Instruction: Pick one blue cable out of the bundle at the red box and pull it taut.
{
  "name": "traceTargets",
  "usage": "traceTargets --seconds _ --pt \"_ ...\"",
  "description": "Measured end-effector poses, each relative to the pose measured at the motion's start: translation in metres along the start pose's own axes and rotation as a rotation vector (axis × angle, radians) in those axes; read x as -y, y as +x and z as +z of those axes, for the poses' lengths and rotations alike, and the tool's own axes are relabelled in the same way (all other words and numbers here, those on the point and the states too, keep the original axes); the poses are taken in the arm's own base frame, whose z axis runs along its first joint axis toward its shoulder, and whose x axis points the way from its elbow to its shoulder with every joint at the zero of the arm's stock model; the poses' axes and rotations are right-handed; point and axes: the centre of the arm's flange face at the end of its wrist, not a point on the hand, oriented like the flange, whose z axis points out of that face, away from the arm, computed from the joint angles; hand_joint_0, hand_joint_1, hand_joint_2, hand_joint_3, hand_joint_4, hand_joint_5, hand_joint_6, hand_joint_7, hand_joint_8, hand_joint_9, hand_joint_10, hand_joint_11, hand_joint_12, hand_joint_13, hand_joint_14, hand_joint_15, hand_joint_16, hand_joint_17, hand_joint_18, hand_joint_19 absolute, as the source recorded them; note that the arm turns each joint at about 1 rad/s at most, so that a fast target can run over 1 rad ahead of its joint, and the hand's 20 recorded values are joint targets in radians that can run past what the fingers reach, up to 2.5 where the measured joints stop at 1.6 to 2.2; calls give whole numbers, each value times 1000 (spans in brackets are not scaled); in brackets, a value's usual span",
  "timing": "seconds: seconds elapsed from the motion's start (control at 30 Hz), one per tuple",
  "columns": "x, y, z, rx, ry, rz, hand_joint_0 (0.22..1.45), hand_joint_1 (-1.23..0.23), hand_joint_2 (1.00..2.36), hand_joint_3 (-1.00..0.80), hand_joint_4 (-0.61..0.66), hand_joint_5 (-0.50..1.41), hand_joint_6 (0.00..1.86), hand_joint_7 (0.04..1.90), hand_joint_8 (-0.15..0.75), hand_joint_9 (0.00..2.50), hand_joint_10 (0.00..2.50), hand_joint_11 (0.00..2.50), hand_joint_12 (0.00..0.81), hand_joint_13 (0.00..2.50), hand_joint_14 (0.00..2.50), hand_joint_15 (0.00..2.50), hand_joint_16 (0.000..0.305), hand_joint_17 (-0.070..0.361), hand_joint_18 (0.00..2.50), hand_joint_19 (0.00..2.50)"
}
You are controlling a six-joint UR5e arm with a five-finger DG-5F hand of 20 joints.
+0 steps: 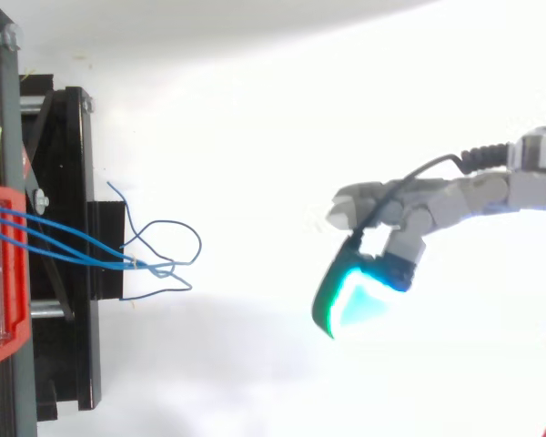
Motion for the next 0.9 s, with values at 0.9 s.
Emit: traceTargets --seconds 0.9 --pt "64 -20 51 212 -112 -137 457 -608 1000 -500 252 -197 502 806 276 226 0 25 389 0 1 69 71 160 0 0"
